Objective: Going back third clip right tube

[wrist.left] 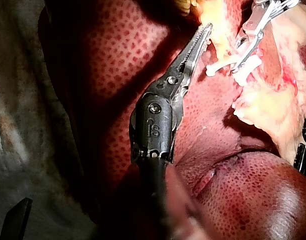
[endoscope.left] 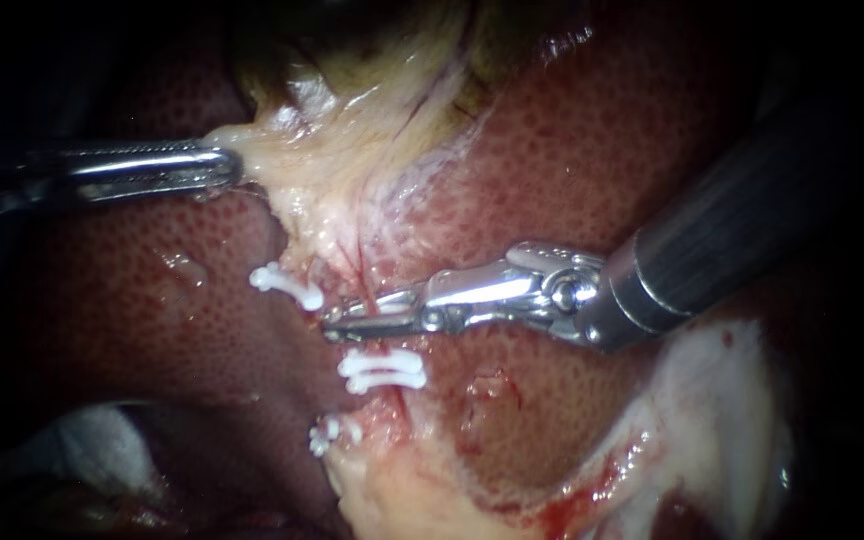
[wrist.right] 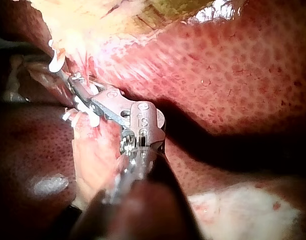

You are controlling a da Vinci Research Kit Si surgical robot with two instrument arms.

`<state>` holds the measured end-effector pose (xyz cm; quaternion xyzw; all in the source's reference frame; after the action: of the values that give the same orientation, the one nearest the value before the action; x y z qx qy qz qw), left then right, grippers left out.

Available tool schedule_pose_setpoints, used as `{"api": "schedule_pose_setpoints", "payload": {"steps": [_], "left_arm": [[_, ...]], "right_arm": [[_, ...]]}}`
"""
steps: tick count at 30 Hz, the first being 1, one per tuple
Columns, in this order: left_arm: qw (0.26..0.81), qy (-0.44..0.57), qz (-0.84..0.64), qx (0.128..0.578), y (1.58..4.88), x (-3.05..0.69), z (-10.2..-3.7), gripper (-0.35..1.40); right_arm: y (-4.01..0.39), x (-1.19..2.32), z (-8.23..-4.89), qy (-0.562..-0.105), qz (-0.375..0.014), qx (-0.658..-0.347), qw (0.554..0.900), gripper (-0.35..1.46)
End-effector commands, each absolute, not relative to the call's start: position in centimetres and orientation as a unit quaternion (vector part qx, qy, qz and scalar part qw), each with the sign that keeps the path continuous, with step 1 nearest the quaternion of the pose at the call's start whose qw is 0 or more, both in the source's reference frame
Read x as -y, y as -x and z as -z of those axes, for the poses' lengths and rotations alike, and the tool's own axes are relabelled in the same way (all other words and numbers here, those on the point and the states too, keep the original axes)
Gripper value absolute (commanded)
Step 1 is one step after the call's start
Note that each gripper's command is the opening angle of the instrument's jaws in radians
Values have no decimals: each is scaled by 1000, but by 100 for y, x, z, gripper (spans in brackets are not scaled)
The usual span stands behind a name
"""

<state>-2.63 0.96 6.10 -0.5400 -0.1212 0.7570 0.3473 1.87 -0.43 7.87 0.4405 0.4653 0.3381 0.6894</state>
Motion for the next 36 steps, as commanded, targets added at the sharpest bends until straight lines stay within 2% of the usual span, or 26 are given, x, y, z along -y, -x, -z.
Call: {"api": "schedule_pose_setpoints", "payload": {"steps": [1, 10, 12, 13, 14, 16, 21, 29, 36], "left_arm": [[347, 540, -757, 121, 263, -96, -609, -35], [347, 540, -757, 121, 263, -96, -610, -35], [347, 540, -757, 121, 263, -96, -611, -35], [347, 540, -757, 121, 263, -96, -611, -35], [347, 540, -757, 121, 263, -95, -611, -35], [347, 540, -757, 121, 263, -95, -611, -35], [347, 540, -757, 121, 263, -95, -611, -35], [347, 540, -757, 121, 263, -95, -611, -35], [347, 540, -757, 121, 262, -95, -611, -35]], "right_arm": [[-186, 43, -787, -440, -338, -465, 690, -35], [-184, 43, -785, -447, -339, -462, 687, -35], [-183, 44, -784, -447, -339, -462, 687, -3], [-184, 44, -784, -429, -318, -476, 698, 20], [-184, 43, -784, -425, -312, -480, 701, 35], [-184, 42, -786, -410, -291, -490, 712, 43], [-183, 41, -787, -367, -262, -511, 731, 49], [-170, 38, -782, -352, -235, -523, 740, 49], [-116, 26, -757, -317, -160, -552, 754, 49]]}}
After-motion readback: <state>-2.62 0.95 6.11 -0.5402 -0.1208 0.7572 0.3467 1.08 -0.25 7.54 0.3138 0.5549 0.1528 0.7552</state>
